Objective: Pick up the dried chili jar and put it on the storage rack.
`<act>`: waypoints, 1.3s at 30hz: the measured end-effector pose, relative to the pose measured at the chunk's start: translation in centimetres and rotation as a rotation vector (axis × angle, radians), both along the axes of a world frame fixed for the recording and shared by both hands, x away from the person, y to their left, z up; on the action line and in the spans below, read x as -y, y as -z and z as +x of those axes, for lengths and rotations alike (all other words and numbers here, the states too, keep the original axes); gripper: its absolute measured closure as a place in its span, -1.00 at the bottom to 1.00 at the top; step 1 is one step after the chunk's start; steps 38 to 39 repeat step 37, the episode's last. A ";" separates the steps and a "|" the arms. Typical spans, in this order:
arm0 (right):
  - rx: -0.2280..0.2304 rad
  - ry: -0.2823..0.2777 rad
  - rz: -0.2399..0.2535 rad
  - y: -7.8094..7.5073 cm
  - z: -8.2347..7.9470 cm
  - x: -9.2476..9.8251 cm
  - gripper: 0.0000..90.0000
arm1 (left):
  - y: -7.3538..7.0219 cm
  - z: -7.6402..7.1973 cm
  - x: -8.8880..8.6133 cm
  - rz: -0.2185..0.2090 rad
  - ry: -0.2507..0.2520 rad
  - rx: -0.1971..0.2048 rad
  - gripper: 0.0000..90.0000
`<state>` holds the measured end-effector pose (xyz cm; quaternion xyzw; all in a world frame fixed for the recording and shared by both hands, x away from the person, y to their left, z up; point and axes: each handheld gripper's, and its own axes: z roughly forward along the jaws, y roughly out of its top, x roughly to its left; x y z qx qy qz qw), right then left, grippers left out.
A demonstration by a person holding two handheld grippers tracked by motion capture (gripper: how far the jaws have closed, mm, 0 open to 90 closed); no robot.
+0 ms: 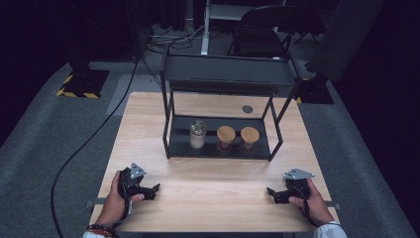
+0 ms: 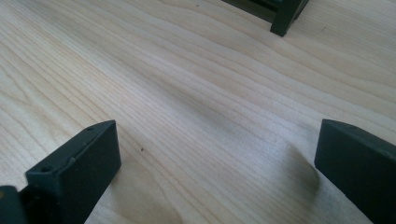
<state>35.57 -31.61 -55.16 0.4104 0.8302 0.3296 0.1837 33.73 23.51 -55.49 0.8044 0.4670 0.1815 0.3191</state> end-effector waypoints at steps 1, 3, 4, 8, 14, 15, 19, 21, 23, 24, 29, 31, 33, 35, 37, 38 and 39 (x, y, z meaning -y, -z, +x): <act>-0.001 0.004 0.007 0.1 -0.1 0.1 -1.00 | 0.0 0.0 0.0 0.000 0.000 0.000 -1.00; -0.004 0.010 0.023 0.2 -0.2 0.3 -1.00 | 0.0 0.0 0.0 0.000 0.000 0.000 -1.00; -0.001 0.011 0.029 0.2 -0.2 0.4 -1.00 | 0.0 0.0 0.0 0.000 0.000 0.000 -1.00; -0.001 0.010 0.029 0.2 -0.4 0.7 -1.00 | 0.0 0.0 0.0 0.000 0.000 0.000 -1.00; -0.002 0.006 0.030 0.2 -0.5 1.0 -1.00 | 0.0 0.0 0.0 0.000 0.000 0.000 -1.00; -0.002 0.006 0.030 0.2 -0.5 1.0 -1.00 | 0.0 0.0 0.0 0.000 0.000 0.000 -1.00; -0.004 0.004 0.031 0.2 -0.5 1.0 -1.00 | 0.0 0.0 0.0 0.000 0.000 0.000 -1.00; -0.004 0.004 0.032 0.2 -0.5 1.0 -1.00 | 0.0 0.0 0.0 0.000 0.000 0.000 -1.00; -0.005 0.005 0.032 0.2 -0.5 1.0 -1.00 | 0.0 0.0 0.0 0.000 0.000 0.000 -1.00; -0.005 0.006 0.032 0.2 -0.5 1.0 -1.00 | 0.0 0.0 0.0 0.000 0.001 0.000 -1.00; -0.005 0.007 0.032 0.2 -0.5 1.0 -1.00 | 0.0 0.0 0.0 0.000 -0.001 -0.002 -1.00; -0.005 0.007 0.032 0.2 -0.5 1.0 -1.00 | 0.0 0.0 0.0 0.000 0.000 -0.001 -1.00; -0.005 0.007 0.032 0.2 -0.5 1.0 -1.00 | 0.0 0.0 0.0 0.000 0.001 0.000 -1.00; -0.005 0.007 0.032 0.2 -0.5 1.0 -1.00 | 0.0 0.0 0.0 0.000 0.000 -0.002 -1.00; -0.005 0.007 0.033 0.2 -0.5 1.0 -1.00 | 0.0 0.0 0.0 -0.001 0.000 -0.002 -1.00; -0.005 0.007 0.033 0.2 -0.5 1.0 -1.00 | 0.0 0.0 0.0 -0.001 0.000 -0.002 -1.00; -0.005 0.007 0.033 0.2 -0.5 1.0 -1.00 | 0.0 0.0 0.0 -0.001 0.000 -0.002 -1.00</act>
